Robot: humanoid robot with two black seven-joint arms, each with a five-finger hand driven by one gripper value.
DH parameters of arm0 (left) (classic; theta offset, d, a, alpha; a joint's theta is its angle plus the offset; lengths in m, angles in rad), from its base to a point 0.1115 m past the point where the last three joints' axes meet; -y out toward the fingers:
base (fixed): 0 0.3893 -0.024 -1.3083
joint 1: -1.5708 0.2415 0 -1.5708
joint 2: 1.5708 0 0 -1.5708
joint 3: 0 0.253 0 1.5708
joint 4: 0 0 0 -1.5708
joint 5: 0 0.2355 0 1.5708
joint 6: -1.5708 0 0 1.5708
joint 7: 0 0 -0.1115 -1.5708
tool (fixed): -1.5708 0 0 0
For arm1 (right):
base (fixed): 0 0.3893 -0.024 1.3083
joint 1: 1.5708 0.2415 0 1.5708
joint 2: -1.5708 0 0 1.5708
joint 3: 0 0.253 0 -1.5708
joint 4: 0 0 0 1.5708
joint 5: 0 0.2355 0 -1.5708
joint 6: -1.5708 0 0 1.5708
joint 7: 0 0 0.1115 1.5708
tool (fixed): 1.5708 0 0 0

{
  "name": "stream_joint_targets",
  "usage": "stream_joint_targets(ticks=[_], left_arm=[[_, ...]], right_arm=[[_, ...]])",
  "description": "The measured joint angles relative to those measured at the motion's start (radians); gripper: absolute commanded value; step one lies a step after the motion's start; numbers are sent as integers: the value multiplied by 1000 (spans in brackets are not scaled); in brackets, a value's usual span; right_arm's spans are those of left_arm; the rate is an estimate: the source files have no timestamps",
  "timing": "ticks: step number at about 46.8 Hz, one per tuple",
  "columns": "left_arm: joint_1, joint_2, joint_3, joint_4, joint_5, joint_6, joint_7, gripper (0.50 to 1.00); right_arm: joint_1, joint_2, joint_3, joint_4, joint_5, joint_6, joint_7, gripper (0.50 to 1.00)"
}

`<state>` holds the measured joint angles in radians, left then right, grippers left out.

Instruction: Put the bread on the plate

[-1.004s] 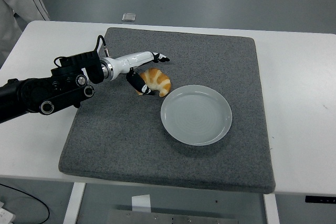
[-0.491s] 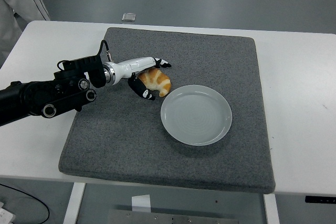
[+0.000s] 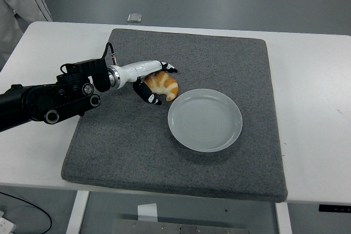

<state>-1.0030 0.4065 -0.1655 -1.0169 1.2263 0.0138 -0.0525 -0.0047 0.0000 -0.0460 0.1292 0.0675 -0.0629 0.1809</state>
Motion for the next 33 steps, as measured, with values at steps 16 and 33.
stream_joint_targets(ticks=[16,33], left_arm=[[-2,0,-3,0,0,0,0,786],[-2,0,-1,9,6,-1,0,500]], right_arm=[[-1,0,0,0,0,0,0,932],[0,0,0,0,0,0,0,932]])
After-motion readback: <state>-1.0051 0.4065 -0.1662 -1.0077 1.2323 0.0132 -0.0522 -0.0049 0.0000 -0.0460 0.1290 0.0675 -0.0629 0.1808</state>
